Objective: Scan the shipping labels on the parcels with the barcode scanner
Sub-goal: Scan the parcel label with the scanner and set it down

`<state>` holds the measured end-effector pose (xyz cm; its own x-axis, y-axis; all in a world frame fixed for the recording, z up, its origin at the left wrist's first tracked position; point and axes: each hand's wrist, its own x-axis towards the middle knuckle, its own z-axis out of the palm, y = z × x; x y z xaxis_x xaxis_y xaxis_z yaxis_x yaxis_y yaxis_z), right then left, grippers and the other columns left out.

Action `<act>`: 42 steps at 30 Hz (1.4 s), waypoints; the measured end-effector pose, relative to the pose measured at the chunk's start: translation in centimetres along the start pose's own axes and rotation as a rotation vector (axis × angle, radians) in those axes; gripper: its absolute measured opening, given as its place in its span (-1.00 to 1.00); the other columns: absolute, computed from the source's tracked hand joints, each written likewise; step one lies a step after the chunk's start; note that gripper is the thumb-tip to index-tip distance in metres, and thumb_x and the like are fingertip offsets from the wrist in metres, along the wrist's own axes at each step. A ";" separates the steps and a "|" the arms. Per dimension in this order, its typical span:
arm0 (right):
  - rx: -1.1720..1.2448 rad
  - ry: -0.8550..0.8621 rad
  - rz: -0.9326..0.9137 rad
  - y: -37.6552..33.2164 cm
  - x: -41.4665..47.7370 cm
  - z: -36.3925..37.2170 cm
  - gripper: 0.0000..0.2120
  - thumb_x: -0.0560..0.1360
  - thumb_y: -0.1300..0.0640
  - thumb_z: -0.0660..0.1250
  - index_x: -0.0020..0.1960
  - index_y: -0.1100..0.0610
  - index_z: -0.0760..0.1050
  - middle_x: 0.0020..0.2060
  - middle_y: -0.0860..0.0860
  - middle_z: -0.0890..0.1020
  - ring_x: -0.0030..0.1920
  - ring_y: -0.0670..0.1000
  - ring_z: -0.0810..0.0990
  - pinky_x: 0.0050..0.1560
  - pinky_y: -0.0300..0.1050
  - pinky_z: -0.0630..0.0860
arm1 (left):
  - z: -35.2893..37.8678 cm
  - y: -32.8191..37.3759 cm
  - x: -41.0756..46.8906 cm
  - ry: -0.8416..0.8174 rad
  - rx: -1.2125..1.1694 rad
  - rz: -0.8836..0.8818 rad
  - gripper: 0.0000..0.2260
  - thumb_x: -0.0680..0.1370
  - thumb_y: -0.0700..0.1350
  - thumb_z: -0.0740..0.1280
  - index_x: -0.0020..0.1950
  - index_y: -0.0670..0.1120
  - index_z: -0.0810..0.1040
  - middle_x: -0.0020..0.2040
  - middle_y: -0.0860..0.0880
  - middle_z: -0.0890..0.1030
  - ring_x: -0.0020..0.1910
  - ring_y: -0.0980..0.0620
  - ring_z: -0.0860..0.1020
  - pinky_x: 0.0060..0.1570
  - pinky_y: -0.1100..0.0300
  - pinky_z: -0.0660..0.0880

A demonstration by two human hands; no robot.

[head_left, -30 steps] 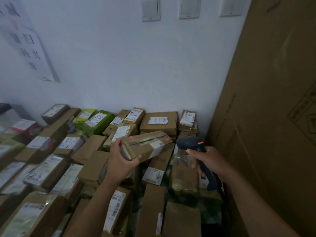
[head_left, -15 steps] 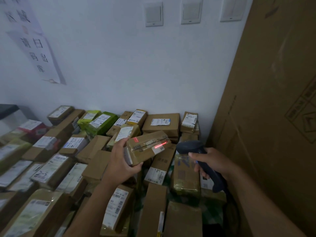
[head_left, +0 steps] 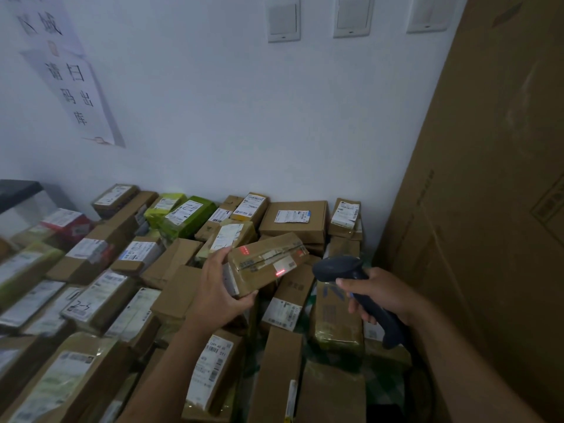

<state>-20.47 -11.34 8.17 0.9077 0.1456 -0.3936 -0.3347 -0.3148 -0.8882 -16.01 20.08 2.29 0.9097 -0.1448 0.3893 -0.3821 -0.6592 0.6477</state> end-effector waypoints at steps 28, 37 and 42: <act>-0.024 0.188 -0.094 -2.2 8.5 6.6 -0.90 0.52 0.03 0.40 -0.08 0.02 0.50 -0.30 0.12 0.64 -0.53 -0.04 0.52 -0.50 -0.18 0.46 | 4.8 -5.0 -1.3 0.075 0.182 -0.743 0.02 0.43 0.02 0.51 0.61 -0.05 -0.17 0.56 -0.27 0.01 0.54 -0.30 0.06 0.47 -0.28 0.16; 0.033 0.357 0.012 2.6 10.6 3.2 -0.68 0.52 0.02 0.39 -0.20 0.29 0.56 -0.35 0.26 0.64 -0.50 0.06 0.54 -0.48 -0.16 0.47 | 11.5 -1.9 2.7 -0.242 0.199 -0.256 -0.55 0.60 -0.06 0.31 0.48 -0.02 0.34 0.39 0.02 0.37 0.33 0.05 0.41 0.25 0.27 0.34; 0.082 0.312 0.082 5.7 12.0 2.6 -0.81 0.52 0.05 0.40 -0.12 0.18 0.57 -0.32 0.22 0.65 -0.50 0.03 0.54 -0.51 -0.17 0.45 | 17.4 -4.9 3.5 -0.592 0.180 -0.634 -0.33 0.52 0.07 0.43 0.49 -0.15 0.22 0.44 -0.14 0.32 0.38 -0.08 0.38 0.32 0.14 0.35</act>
<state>-12.15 -9.00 -2.25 0.9065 -0.1751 -0.3842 -0.4175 -0.2355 -0.8776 -8.16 9.93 -10.94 0.8958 -0.0380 -0.4429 0.2084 -0.8442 0.4938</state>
